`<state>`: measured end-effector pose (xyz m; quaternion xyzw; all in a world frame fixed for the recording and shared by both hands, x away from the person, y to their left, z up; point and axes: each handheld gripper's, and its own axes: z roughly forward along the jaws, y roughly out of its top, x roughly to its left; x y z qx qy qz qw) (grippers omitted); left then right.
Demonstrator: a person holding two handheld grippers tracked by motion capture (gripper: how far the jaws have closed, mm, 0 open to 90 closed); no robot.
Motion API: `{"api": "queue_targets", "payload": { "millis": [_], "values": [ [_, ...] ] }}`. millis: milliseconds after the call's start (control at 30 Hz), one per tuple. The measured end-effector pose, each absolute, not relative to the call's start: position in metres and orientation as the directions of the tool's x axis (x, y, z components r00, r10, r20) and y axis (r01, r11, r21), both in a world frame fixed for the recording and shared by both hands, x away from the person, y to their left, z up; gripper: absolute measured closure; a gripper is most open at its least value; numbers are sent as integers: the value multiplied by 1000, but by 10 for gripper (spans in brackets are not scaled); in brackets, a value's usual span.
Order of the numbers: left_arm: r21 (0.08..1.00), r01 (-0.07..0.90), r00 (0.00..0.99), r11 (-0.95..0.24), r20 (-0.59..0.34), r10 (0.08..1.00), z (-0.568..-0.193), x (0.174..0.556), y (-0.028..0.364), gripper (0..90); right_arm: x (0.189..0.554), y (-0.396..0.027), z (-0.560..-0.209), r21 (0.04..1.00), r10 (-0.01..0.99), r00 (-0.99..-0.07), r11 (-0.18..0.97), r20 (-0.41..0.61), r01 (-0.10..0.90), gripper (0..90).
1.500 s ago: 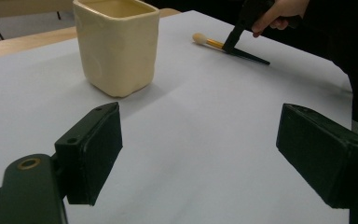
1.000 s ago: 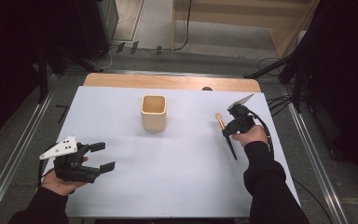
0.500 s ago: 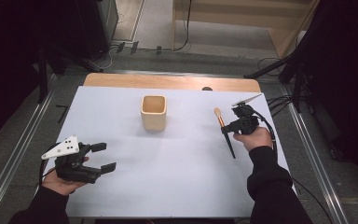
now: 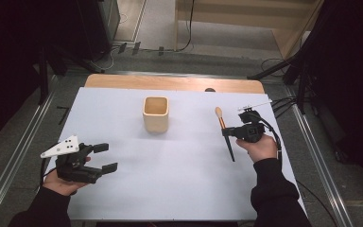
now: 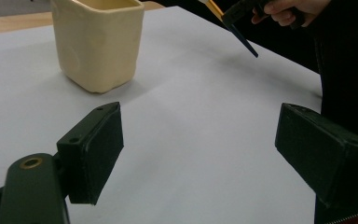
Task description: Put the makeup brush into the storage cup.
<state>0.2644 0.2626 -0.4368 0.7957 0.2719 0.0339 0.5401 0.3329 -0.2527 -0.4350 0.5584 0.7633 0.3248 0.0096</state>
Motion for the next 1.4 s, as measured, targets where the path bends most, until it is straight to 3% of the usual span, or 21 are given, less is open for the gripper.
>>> {"api": "queue_targets", "payload": {
  "millis": [333,467,1000,1400],
  "values": [
    [878,394,848,-273,-232,477,-439,268,262,170,317,-244,-438,579,821,-460,204,338,789,794],
    [876,364,874,-315,-205,441,-438,268,258,205,312,-243,-437,610,806,-486,207,336,765,794],
    [882,340,891,-326,-191,412,-434,276,248,187,290,-231,-436,722,712,-614,220,342,657,793],
    [882,315,915,-350,-184,358,-429,279,229,201,285,-215,-434,755,653,-685,258,324,603,793]
  ]
}}
